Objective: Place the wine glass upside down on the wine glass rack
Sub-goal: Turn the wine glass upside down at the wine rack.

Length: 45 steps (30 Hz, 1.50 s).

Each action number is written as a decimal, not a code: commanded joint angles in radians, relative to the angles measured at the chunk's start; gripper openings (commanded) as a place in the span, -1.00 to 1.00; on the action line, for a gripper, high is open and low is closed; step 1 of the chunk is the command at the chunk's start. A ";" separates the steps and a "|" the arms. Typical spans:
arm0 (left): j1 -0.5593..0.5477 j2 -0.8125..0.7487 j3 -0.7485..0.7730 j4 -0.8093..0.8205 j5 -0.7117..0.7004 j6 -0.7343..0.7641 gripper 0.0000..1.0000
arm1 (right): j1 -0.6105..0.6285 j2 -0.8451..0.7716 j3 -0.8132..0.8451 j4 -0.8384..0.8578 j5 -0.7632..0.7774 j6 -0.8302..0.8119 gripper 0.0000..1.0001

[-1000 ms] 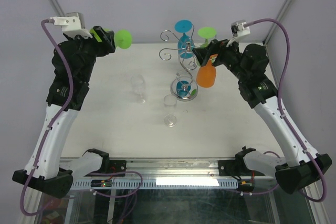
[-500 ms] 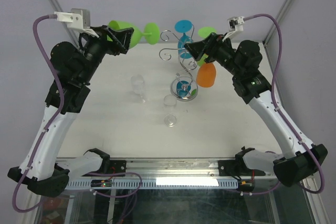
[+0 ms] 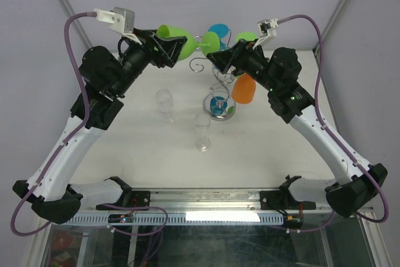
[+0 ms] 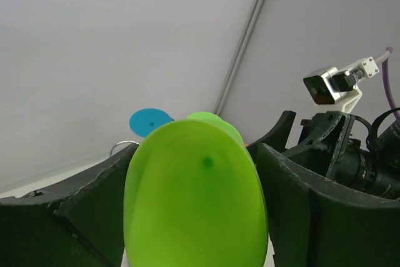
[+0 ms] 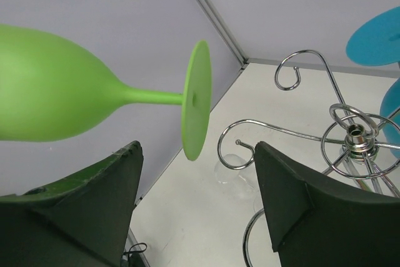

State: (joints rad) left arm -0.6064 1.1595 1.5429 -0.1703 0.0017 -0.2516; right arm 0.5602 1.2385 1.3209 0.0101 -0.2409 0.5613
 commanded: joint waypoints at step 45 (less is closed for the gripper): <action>-0.050 -0.100 0.020 -0.214 0.123 0.222 0.69 | 0.187 -0.041 -0.066 0.324 -0.049 -1.228 -1.00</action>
State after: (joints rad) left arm -0.6548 1.0477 1.5486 -0.3374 0.0429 -0.0605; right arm 0.7055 1.2552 1.2793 0.1562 -0.2253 -0.4385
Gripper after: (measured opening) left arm 0.866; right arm 0.022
